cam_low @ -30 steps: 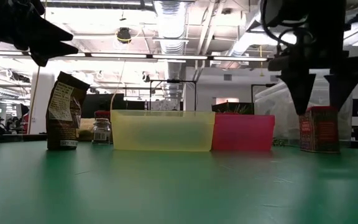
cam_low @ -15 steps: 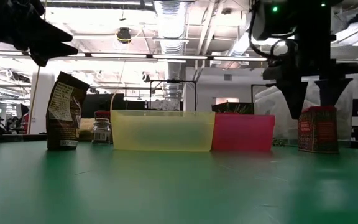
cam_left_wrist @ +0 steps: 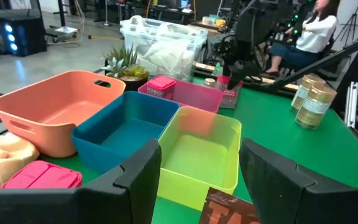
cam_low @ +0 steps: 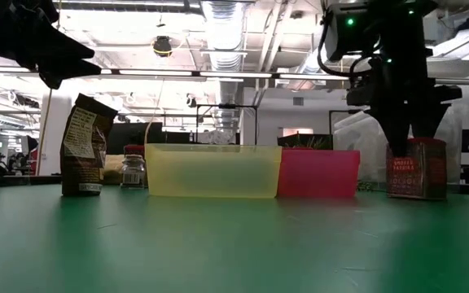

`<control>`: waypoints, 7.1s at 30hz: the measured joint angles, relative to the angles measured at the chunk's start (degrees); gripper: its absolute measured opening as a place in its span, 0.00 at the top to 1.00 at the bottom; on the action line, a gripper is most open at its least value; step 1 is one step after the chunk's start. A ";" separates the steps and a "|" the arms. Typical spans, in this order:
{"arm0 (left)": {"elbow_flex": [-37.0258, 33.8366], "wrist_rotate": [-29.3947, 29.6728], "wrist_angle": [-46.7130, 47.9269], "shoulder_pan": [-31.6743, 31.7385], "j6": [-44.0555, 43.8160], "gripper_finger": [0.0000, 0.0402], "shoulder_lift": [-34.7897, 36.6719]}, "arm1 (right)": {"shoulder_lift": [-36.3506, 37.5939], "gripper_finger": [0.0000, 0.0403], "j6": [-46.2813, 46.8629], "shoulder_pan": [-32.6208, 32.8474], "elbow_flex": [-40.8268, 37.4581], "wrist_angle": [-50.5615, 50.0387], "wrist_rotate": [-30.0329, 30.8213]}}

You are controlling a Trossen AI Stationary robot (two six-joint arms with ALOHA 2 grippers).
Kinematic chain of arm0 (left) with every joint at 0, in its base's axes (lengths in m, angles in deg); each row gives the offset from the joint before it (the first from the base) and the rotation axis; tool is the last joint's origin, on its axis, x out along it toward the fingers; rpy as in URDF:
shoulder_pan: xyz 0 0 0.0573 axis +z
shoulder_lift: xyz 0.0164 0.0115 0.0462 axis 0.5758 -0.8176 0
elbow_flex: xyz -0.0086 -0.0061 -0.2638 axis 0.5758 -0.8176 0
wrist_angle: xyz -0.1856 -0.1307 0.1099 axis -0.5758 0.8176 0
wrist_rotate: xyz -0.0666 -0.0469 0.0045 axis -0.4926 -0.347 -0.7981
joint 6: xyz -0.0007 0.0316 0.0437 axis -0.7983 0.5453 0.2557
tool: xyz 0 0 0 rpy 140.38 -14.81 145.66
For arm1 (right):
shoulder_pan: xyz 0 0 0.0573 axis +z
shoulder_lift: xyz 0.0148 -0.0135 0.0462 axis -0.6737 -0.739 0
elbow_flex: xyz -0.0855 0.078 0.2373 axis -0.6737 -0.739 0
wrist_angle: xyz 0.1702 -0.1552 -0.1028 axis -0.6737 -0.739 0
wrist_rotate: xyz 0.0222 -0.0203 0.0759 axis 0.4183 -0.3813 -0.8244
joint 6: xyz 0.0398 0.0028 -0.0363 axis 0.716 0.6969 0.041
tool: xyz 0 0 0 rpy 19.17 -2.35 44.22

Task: Sort spices by type
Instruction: Put the right red seasoning can into the red bin, then put the bottom red seasoning can into the red bin

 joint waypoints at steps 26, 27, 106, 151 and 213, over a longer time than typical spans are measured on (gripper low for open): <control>0.00 0.48 -1.05 0.00 -2.92 0.49 0.00 | -1.10 0.37 -25.50 3.66 23.27 -6.36 10.46; 0.00 0.88 -1.09 0.00 -2.94 0.49 -0.02 | -1.82 0.37 -28.01 2.76 23.87 -5.80 10.48; 30.20 -15.73 8.95 -15.97 -1.60 0.49 -45.04 | -21.94 0.16 -44.19 18.33 38.62 14.52 28.46; 45.11 -20.90 29.72 -54.82 -52.32 0.49 -81.05 | -36.41 0.17 -59.38 22.22 37.21 67.18 20.49; 46.93 4.68 26.77 -32.70 -27.96 0.49 -86.73 | -36.57 0.17 -45.87 25.54 37.21 57.34 25.25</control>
